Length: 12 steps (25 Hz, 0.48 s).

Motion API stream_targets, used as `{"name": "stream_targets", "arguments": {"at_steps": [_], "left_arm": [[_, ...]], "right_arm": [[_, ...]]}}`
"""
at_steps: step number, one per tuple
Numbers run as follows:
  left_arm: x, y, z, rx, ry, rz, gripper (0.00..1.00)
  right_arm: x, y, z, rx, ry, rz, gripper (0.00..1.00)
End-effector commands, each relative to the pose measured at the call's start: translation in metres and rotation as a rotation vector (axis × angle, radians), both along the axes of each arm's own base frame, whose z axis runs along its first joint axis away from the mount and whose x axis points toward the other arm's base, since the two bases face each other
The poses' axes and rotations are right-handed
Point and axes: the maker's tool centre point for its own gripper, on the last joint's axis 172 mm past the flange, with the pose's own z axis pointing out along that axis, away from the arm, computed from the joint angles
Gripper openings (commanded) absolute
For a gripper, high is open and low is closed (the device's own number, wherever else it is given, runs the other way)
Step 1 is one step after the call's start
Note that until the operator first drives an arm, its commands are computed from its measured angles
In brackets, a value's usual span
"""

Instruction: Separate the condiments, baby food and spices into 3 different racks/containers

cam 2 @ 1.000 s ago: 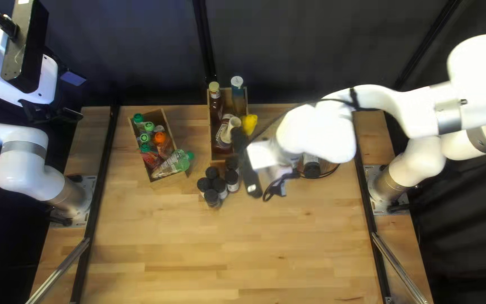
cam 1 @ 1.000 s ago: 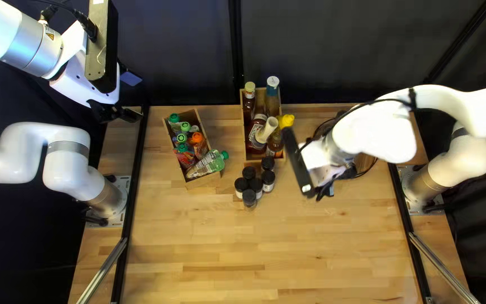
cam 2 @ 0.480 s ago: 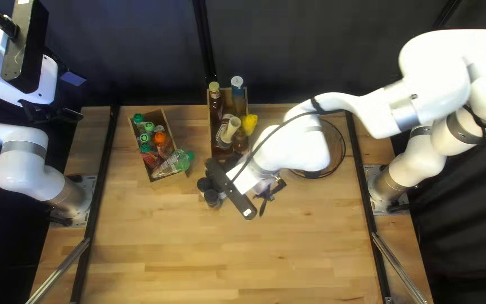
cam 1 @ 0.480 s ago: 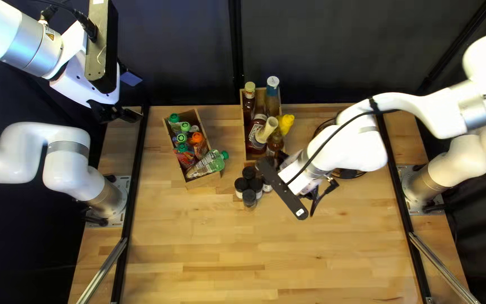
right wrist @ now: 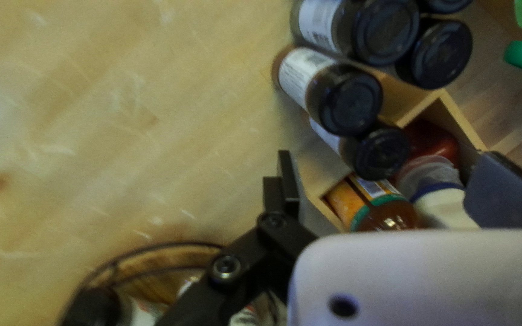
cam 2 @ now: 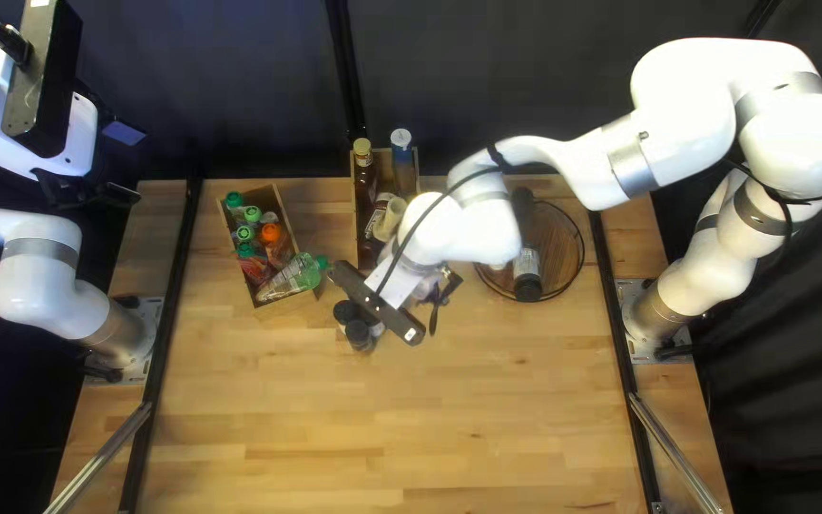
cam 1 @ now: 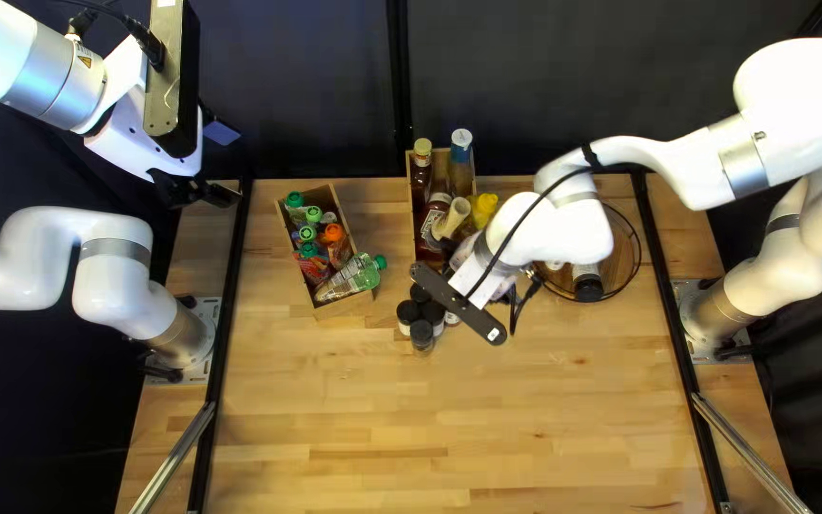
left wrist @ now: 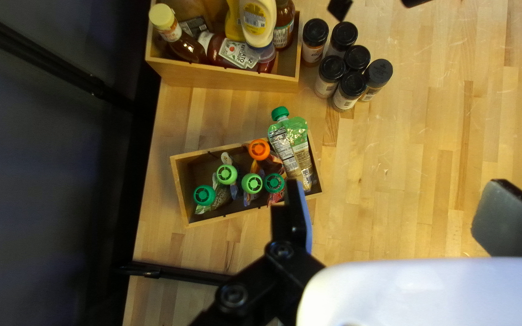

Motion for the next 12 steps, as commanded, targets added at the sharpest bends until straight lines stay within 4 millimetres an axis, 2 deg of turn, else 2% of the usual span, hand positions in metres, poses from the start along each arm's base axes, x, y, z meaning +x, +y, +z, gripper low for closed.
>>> {"name": "stream_targets", "arguments": {"at_steps": [1, 12], "left_arm": [[0.0, 0.0, 0.0, 0.0, 0.0, 0.0, 1.0], [0.0, 0.0, 0.0, 0.0, 0.0, 0.0, 1.0]], "right_arm": [[0.006, 0.002, -0.007, -0.03, 0.029, 0.062, 1.0], [0.013, 0.002, -0.028, -0.1, 0.132, 0.17, 1.0]]}}
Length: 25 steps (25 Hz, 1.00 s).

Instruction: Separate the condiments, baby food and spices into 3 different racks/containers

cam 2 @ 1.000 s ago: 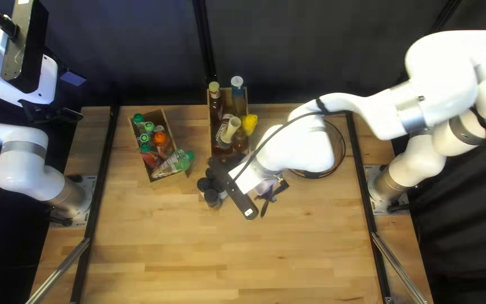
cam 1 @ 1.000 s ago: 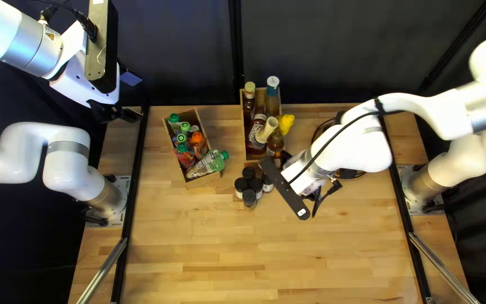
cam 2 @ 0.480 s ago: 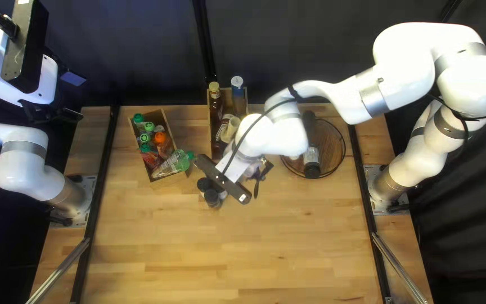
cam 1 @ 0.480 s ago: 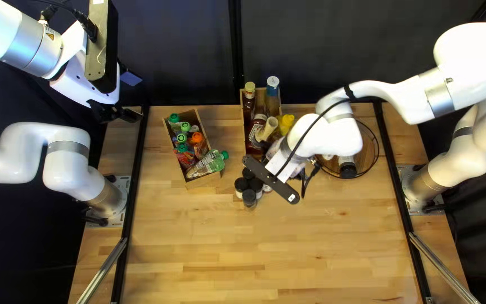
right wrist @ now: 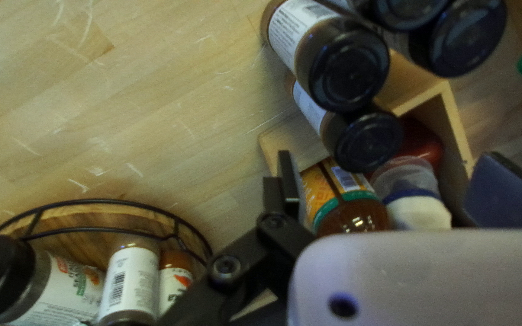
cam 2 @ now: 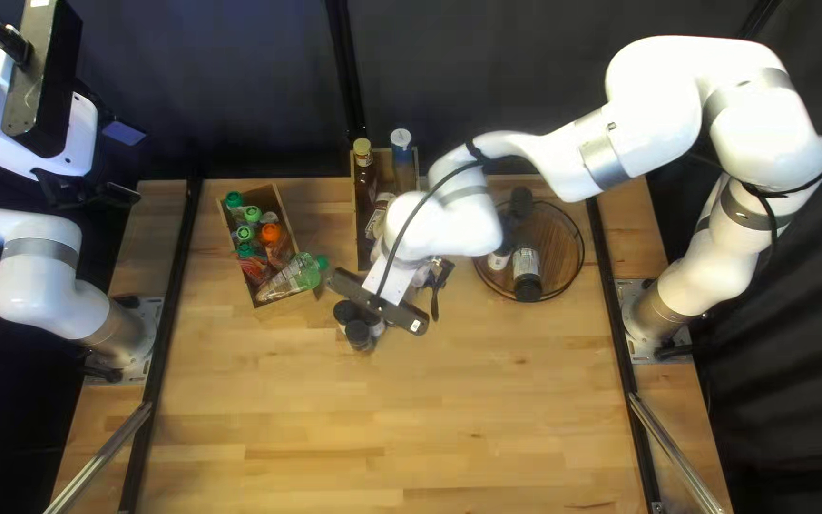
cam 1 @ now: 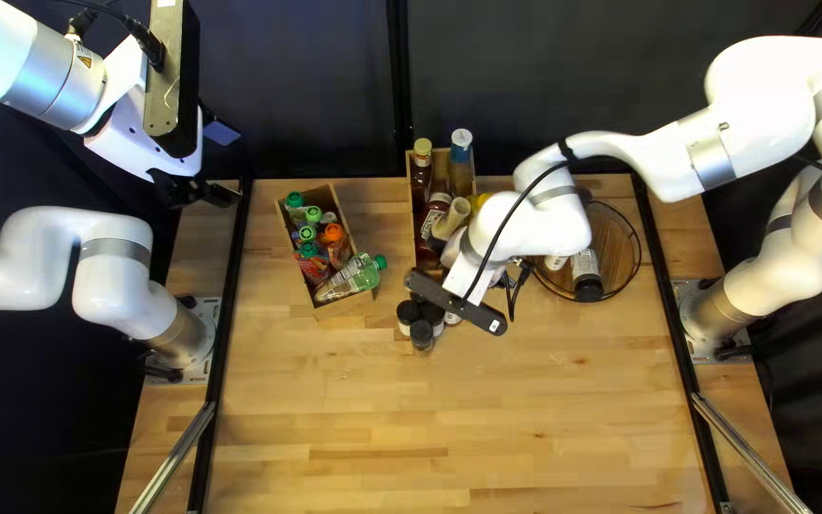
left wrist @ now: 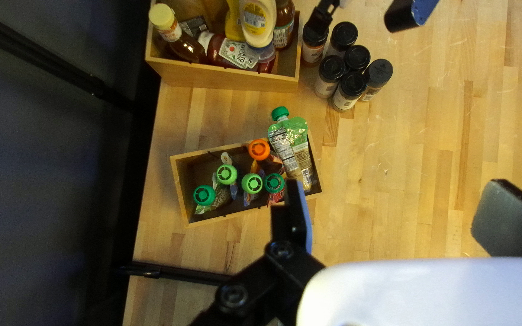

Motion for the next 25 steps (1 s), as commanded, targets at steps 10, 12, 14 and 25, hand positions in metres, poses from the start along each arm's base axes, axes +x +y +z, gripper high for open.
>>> {"name": "stream_targets", "arguments": {"at_steps": [10, 12, 14, 25], "left_arm": [[0.0, 0.0, 0.0, 0.0, 0.0, 0.0, 1.0], [0.0, 0.0, 0.0, 0.0, 0.0, 0.0, 1.0], [0.0, 0.0, 0.0, 0.0, 0.0, 0.0, 1.0], [0.0, 0.0, 0.0, 0.0, 0.0, 0.0, 1.0]], "right_arm": [[0.003, -0.016, -0.022, -0.034, 0.107, 0.068, 1.0], [0.004, -0.017, -0.025, -0.035, 0.112, 0.07, 1.0], [0.005, -0.018, -0.029, -0.036, 0.117, 0.072, 1.0], [0.001, -0.015, -0.009, -0.057, 0.085, 0.036, 0.0]]}}
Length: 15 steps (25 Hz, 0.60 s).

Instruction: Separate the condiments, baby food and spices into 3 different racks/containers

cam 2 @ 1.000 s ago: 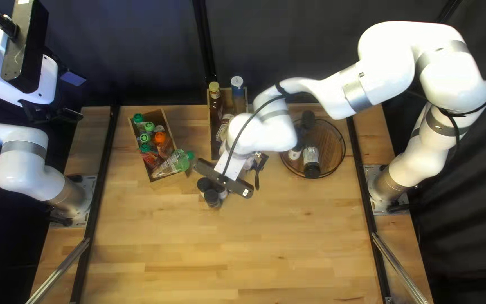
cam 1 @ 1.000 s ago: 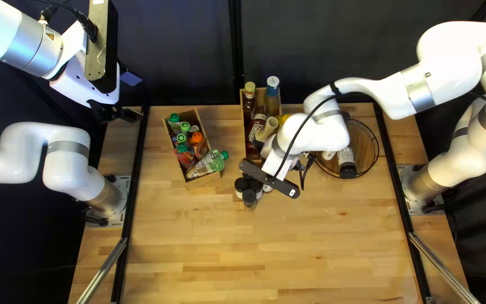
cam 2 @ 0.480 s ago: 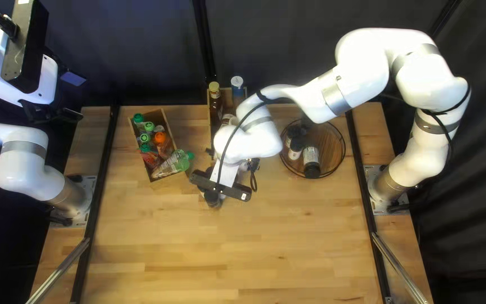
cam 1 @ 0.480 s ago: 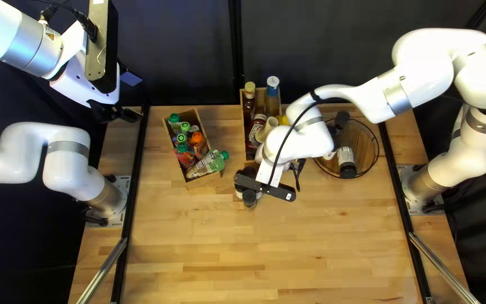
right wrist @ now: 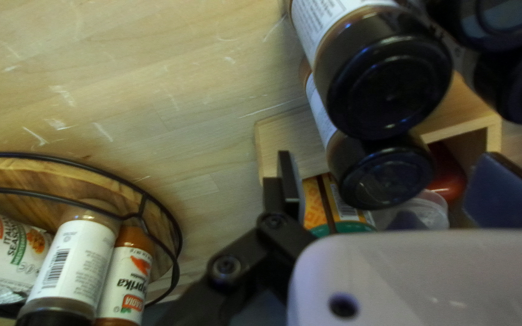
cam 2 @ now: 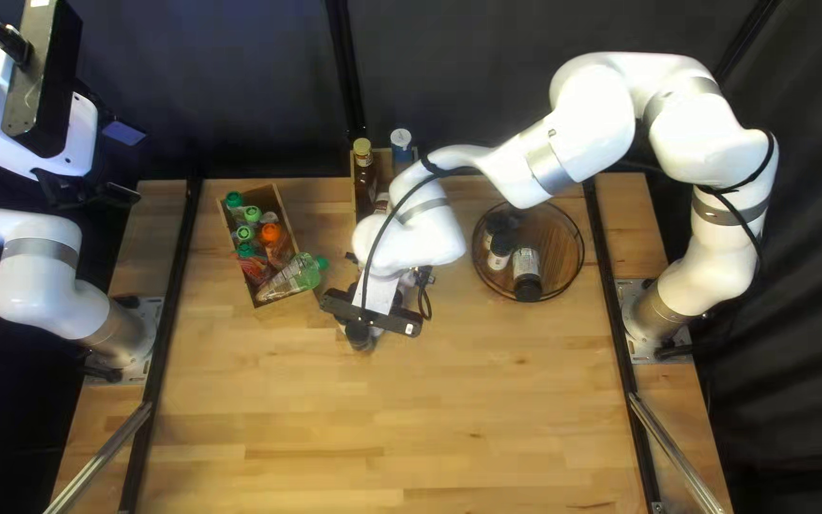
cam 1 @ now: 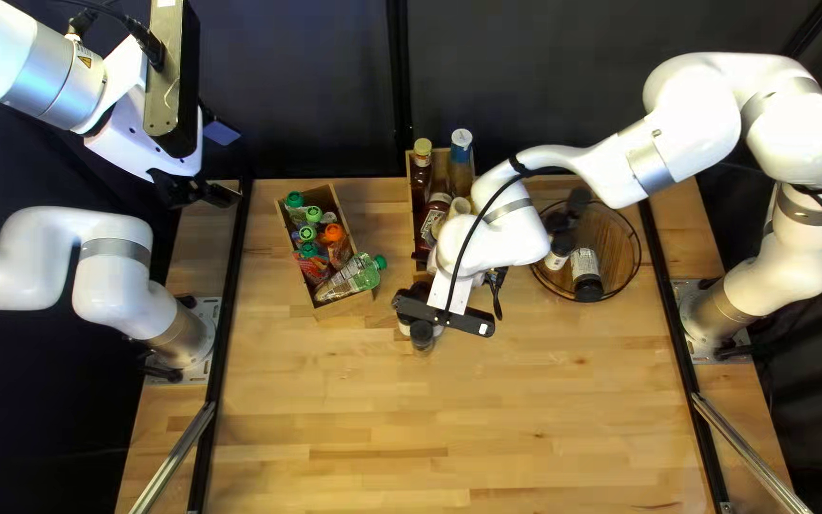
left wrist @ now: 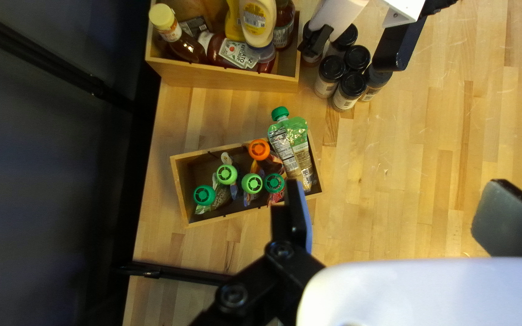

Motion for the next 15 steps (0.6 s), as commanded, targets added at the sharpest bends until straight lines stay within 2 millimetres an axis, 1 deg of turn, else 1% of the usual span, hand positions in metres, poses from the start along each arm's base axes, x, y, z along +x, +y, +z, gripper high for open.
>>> {"name": "stream_targets", "arguments": {"at_steps": [1, 4, 6, 9, 12, 15], "left_arm": [[0.0, 0.0, 0.0, 0.0, 0.0, 0.0, 1.0], [0.0, 0.0, 0.0, 0.0, 0.0, 0.0, 1.0], [0.0, 0.0, 0.0, 0.0, 0.0, 0.0, 1.0], [0.0, 0.0, 0.0, 0.0, 0.0, 0.0, 1.0], [0.0, 0.0, 0.0, 0.0, 0.0, 0.0, 1.0], [0.0, 0.0, 0.0, 0.0, 0.0, 0.0, 1.0]], "right_arm": [[-0.005, 0.009, 0.023, -0.001, -0.026, -0.029, 0.0], [-0.01, 0.022, 0.047, 0.007, -0.042, -0.065, 0.0], [-0.016, 0.031, 0.067, 0.01, -0.053, -0.101, 0.0], [-0.028, 0.037, 0.087, 0.016, -0.06, -0.143, 0.0], [-0.051, 0.038, 0.108, 0.022, -0.062, -0.224, 0.0], [-0.077, 0.03, 0.122, 0.041, -0.064, -0.321, 0.0]]}}
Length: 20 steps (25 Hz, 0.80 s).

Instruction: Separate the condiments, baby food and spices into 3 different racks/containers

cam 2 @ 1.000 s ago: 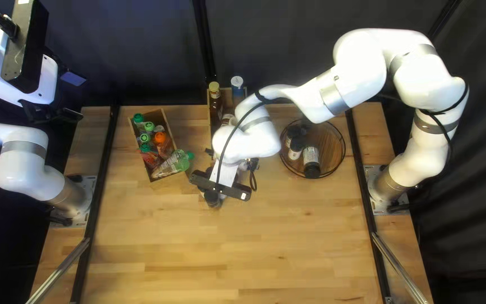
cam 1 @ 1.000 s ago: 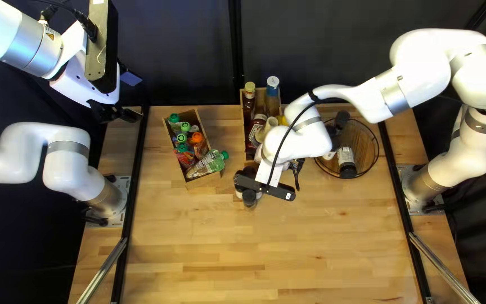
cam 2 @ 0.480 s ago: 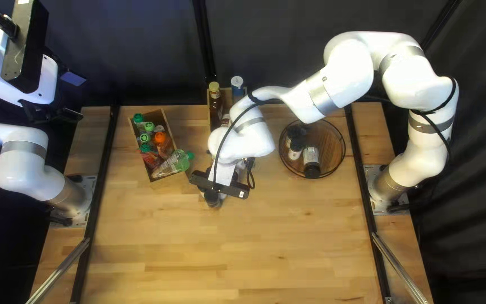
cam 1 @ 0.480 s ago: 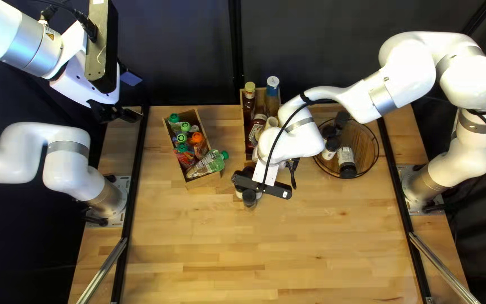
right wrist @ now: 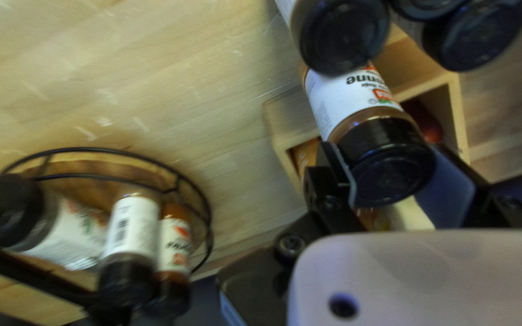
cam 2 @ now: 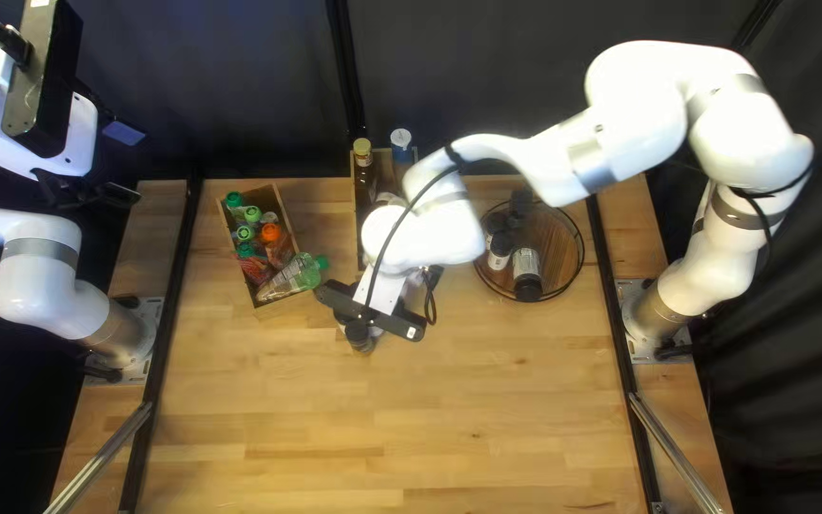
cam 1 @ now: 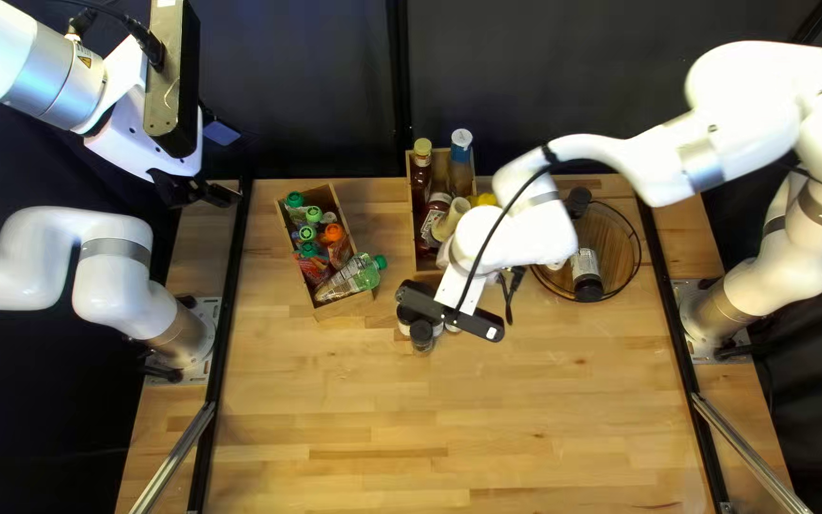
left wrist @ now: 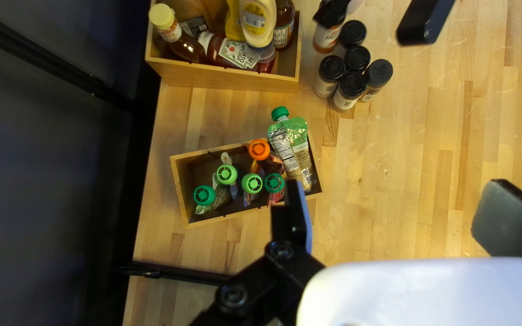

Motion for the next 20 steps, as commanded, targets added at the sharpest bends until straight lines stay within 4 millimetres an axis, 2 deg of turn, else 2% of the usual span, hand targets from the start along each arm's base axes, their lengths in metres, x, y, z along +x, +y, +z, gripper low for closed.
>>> {"name": "stream_targets", "arguments": {"at_steps": [1, 7, 9, 10, 14, 16, 20], "left_arm": [[0.0, 0.0, 0.0, 0.0, 0.0, 0.0, 1.0], [0.0, 0.0, 0.0, 0.0, 0.0, 0.0, 1.0], [0.0, 0.0, 0.0, 0.0, 0.0, 0.0, 1.0], [0.0, 0.0, 0.0, 0.0, 0.0, 0.0, 1.0], [0.0, 0.0, 0.0, 0.0, 0.0, 0.0, 1.0], [0.0, 0.0, 0.0, 0.0, 0.0, 0.0, 1.0], [0.0, 0.0, 0.0, 0.0, 0.0, 0.0, 1.0]], "right_arm": [[-0.039, -0.013, 0.017, 0.031, 0.002, -0.145, 0.0], [-0.093, -0.039, 0.04, 0.098, -0.018, -0.374, 0.0], [-0.103, -0.046, 0.044, 0.104, -0.02, -0.434, 0.0], [-0.114, -0.055, 0.048, 0.102, -0.019, -0.48, 0.0], [-0.146, -0.081, 0.051, 0.092, -0.011, -0.584, 0.0], [-0.17, -0.099, 0.051, 0.087, -0.008, -0.644, 0.0], [-0.2, -0.116, 0.047, 0.079, -0.011, -0.729, 0.0]]}}
